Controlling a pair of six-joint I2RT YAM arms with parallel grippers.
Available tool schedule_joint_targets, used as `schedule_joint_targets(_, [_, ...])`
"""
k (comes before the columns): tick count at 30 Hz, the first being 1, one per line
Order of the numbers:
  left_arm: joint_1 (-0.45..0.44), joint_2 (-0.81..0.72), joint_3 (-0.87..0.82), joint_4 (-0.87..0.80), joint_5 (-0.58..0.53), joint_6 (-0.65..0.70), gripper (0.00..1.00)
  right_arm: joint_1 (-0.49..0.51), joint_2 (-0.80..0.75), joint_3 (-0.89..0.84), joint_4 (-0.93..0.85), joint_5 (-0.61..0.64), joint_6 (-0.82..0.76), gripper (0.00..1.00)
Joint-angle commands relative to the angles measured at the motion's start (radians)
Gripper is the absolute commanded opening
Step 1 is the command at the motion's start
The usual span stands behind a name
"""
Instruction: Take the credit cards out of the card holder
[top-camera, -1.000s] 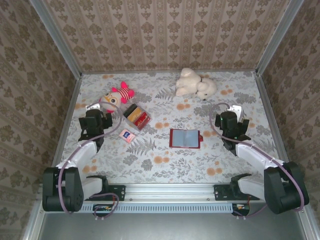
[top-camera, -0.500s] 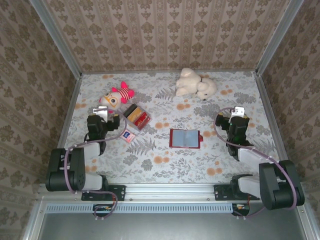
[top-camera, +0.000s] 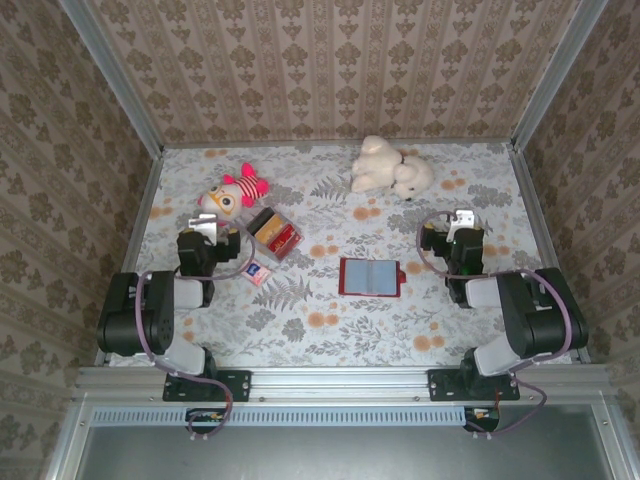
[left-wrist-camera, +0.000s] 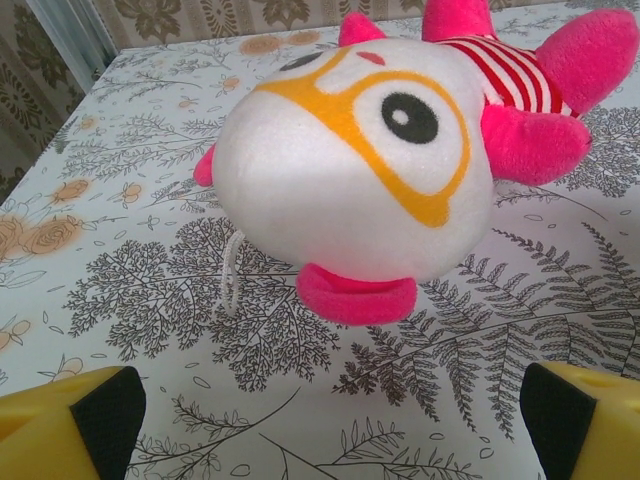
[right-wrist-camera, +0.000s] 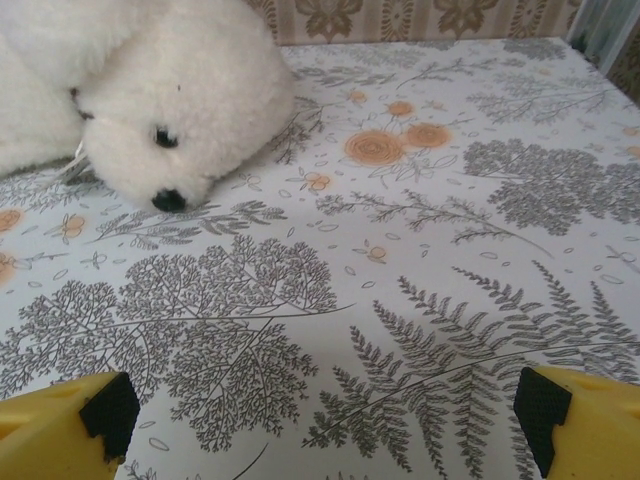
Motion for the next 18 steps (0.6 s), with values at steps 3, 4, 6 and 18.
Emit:
schedule_joint_targets(3, [0.000,0.009,0.045,0.000,-0.078,-0.017,1.00,-0.006,0.008,0.046,0.007,0.018,0.004,1.00])
schedule_joint_targets(4, [-0.001,0.008,0.046,-0.003,-0.080,-0.017,1.00,-0.006,0.009,0.050,-0.001,0.020,0.004,1.00])
schedule_joint_targets(6, [-0.001,0.009,0.046,-0.004,-0.083,-0.017,1.00,-0.006,0.008,0.048,0.003,0.019,0.003,1.00])
schedule_joint_targets(18, [-0.008,0.010,0.056,-0.019,-0.069,-0.005,1.00,-0.006,0.010,0.049,0.000,0.018,0.004,1.00])
